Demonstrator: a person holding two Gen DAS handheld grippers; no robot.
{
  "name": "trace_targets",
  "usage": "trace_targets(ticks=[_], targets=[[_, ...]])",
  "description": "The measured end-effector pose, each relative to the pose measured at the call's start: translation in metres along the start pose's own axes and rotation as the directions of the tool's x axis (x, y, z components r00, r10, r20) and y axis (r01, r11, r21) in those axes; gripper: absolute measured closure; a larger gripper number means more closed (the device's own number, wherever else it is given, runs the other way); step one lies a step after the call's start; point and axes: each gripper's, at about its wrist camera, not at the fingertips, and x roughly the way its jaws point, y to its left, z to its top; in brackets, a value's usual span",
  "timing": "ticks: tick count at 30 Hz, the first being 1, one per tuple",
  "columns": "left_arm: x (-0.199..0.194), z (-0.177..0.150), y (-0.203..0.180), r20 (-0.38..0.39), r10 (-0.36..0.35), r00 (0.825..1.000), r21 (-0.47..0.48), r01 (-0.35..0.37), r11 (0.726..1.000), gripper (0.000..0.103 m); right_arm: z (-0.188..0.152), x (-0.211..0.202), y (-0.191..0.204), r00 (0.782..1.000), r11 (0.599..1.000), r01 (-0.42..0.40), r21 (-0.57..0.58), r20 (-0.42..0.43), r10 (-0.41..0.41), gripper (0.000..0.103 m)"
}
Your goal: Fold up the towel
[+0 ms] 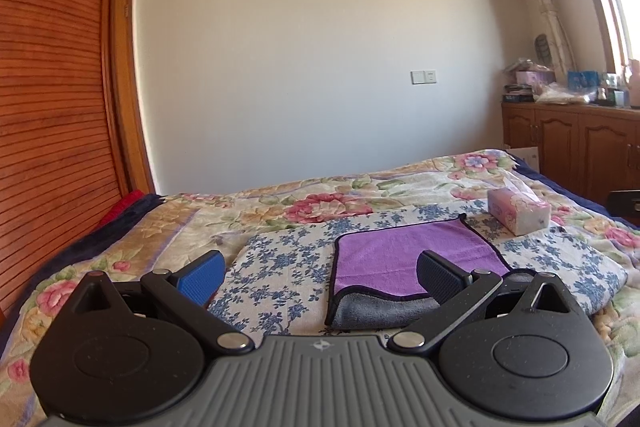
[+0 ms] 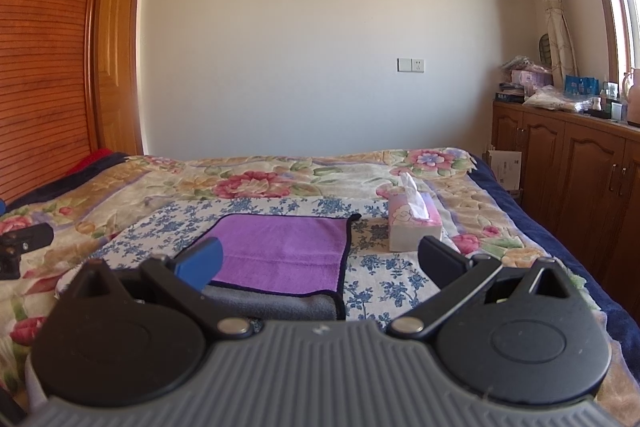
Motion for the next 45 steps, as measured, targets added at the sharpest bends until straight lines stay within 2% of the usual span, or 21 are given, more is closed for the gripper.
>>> trace_targets(ticks=[5, 19, 45], targets=[[0.009, 0.001, -0.006, -0.028, -0.003, 1.0, 0.041, 0.004, 0.999, 0.0, 0.0, 0.007, 0.001, 1.0, 1.0, -0.01, -0.013, -0.009, 0.01, 0.0], [0.035, 0.004, -0.007, -0.08, -0.027, 0.996, 0.037, 0.03, 0.999, 0.0, -0.001, 0.031, 0.004, 0.998, 0.999, -0.034, -0.039, -0.062, 0.032, 0.0], [0.088, 0.005, -0.014, -0.128, -0.034, 0.991, 0.06, 0.042, 0.997, 0.0, -0.006, 0.069, 0.003, 0.986, 0.992, -0.088, -0.087, -0.152, 0.074, 0.0]])
